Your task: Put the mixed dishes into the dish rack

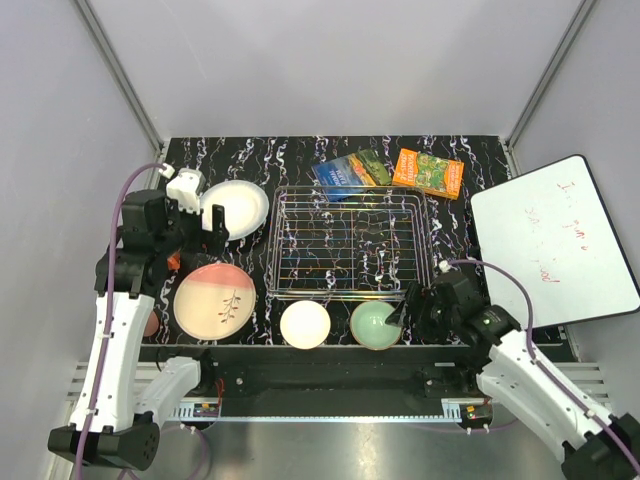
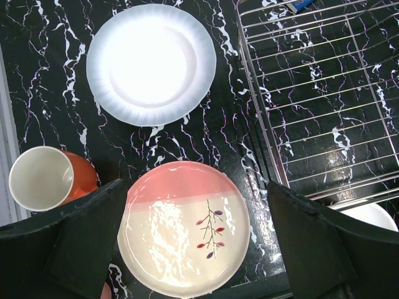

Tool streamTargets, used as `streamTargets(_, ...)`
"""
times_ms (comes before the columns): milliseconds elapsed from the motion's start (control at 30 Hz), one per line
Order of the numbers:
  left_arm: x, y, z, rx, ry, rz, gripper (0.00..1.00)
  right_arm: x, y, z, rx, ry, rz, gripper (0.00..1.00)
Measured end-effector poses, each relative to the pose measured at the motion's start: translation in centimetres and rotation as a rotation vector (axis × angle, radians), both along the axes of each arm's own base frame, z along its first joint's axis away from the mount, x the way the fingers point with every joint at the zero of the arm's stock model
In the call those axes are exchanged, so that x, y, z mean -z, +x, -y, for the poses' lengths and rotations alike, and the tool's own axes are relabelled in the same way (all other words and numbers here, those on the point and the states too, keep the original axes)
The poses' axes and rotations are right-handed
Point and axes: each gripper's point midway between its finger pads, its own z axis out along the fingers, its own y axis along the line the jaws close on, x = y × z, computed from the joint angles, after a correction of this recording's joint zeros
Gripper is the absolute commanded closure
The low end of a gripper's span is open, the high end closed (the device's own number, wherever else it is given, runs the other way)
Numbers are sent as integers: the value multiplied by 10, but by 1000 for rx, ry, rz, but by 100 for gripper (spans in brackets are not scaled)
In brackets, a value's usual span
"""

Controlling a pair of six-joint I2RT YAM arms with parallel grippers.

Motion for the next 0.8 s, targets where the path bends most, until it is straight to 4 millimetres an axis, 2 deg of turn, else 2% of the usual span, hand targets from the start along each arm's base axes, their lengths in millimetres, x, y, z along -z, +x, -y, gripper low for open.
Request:
streamTargets(133,-1,3,0,0,-1,8,1,13,-9,-7,-67,-79,-33,10)
streamTargets(167,-1,4,0,0,0,10,1,15,-9,-9,-73,-101,-35,12)
streamTargets(200,-2,4,0,0,-1,11,1,16,-9,-11,-79,-117,-32,21)
streamTargets(367,-3,5,0,0,0,20,1,20,-4,-20,-100,-158,-9,27)
streamTargets(400,-3,5,0,0,-1,23,1,20,-2,-20,-96,-165,-2,34)
streamTargets(500,-2,5,0,-1,0,27,1,21,2,-21,-90,-174,12,47)
streamTargets(533,-2,4,0,0,0,28,1,21,3,-21,-88,-175,16,56)
streamTargets(633,-1,3,0,-1,1,31,1,20,6,-21,-80,-175,34,74)
streamTargets(733,0,2,-1,0,4,30,1,13,6,-20,-70,-162,65,80)
streamTargets(800,1,2,-1,1,5,28,1,6,5,-19,-63,-146,88,92)
